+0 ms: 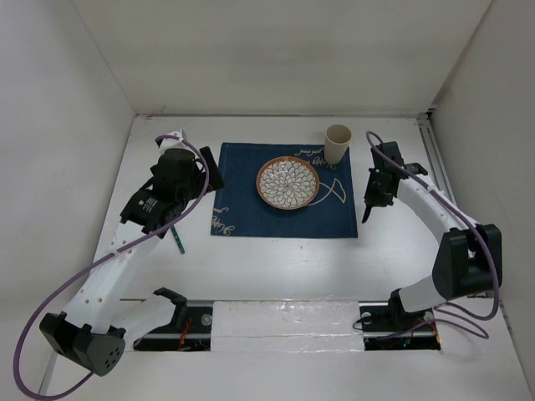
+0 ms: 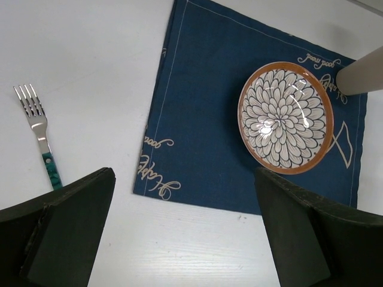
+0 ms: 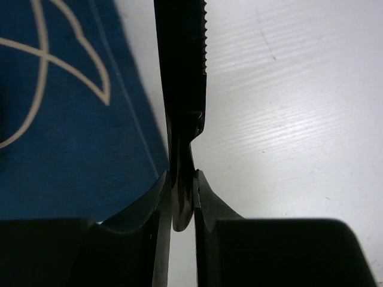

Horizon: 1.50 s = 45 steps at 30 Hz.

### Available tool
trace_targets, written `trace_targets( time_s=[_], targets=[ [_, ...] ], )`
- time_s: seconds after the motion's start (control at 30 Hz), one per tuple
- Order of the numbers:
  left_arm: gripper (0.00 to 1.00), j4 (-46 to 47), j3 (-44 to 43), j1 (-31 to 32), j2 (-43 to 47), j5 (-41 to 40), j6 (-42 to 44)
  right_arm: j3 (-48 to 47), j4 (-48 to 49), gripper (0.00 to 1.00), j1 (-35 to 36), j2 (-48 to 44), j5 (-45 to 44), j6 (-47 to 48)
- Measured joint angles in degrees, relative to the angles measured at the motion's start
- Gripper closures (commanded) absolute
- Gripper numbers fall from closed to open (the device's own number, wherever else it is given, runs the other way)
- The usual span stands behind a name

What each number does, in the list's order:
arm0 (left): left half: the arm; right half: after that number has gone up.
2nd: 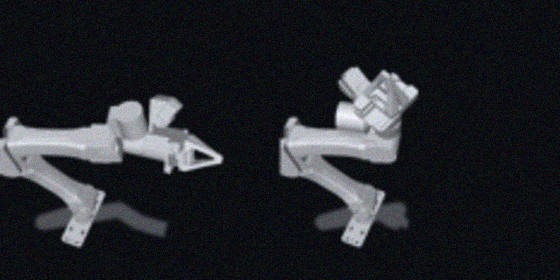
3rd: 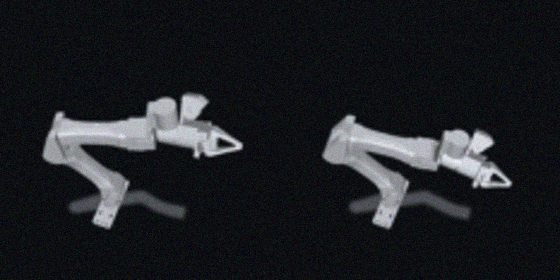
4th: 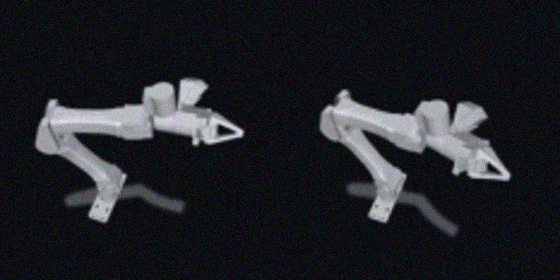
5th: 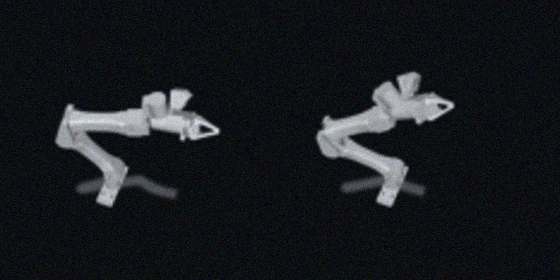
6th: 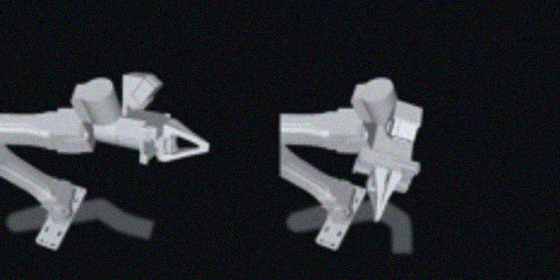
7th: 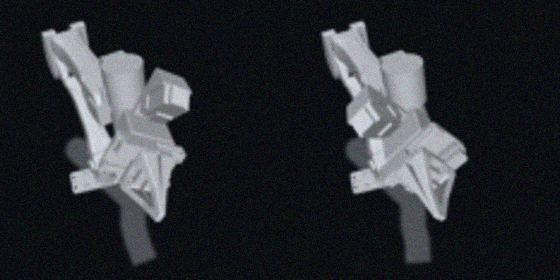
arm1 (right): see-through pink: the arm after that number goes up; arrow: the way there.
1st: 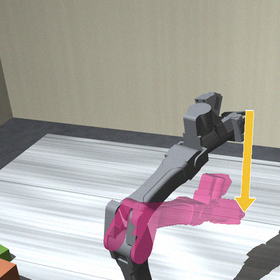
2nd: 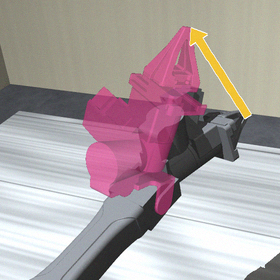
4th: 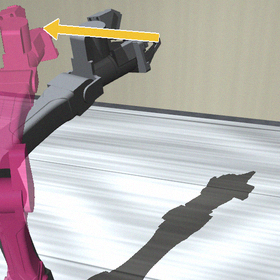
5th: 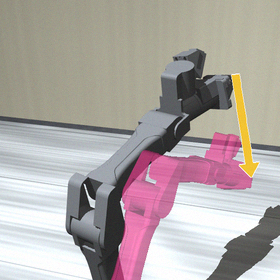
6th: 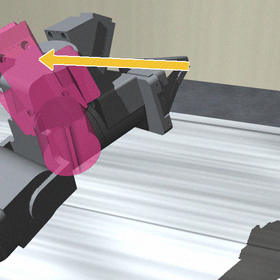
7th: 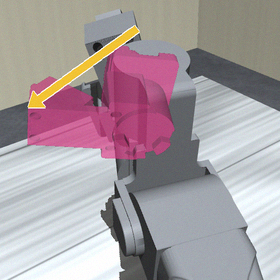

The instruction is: Set the dinner table for one person

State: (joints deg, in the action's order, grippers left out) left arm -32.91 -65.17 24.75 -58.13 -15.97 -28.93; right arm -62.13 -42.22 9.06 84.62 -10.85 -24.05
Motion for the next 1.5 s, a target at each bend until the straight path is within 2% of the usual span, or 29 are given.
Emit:
trace_targets(
  time_s=[0.17, 0.47, 1.13, 1.23, 1.27, 1.3, 1.4, 1.5],
  targets=[
    [0.00, 0.1, 0.0, 0.0, -0.1, 0.4, 0.2, -3.7, -0.5, 1.00, 4.0, 1.4, 2.3, 1.6],
    [0.00, 0.6, 0.9, -0.1, 2.2, 0.1, 0.4, -10.3, -0.6, 1.00, 9.4, 13.3, 6.1, 4.4],
    [0.00, 1.8, 1.1, -1.2, 3.6, 0.8, 0.5, -12.7, 1.8, 0.99, 8.6, 24.4, 7.9, 5.9],
    [0.00, 1.9, 1.2, -1.2, 3.5, 0.8, 0.5, -13.0, 1.9, 0.82, 8.3, 24.6, 8.0, 5.9],
    [0.00, 1.9, 1.3, -1.2, 3.5, 0.8, 0.5, -13.0, 1.9, 0.65, 8.2, 24.6, 8.3, 5.9],
    [0.00, 1.9, 1.4, -1.2, 3.4, 0.7, 0.5, -13.0, 1.9, 0.59, 8.2, 24.6, 8.4, 5.8],
    [0.00, 2.0, 1.5, -1.2, 3.1, 0.5, 0.5, -13.0, 2.4, 0.49, 8.2, 24.5, 9.5, 5.8],
    [0.00, 2.0, 1.5, -1.2, 2.2, -0.7, 0.4, -12.6, 2.8, 0.48, 8.3, 22.8, 9.9, 5.6]
  ],
)
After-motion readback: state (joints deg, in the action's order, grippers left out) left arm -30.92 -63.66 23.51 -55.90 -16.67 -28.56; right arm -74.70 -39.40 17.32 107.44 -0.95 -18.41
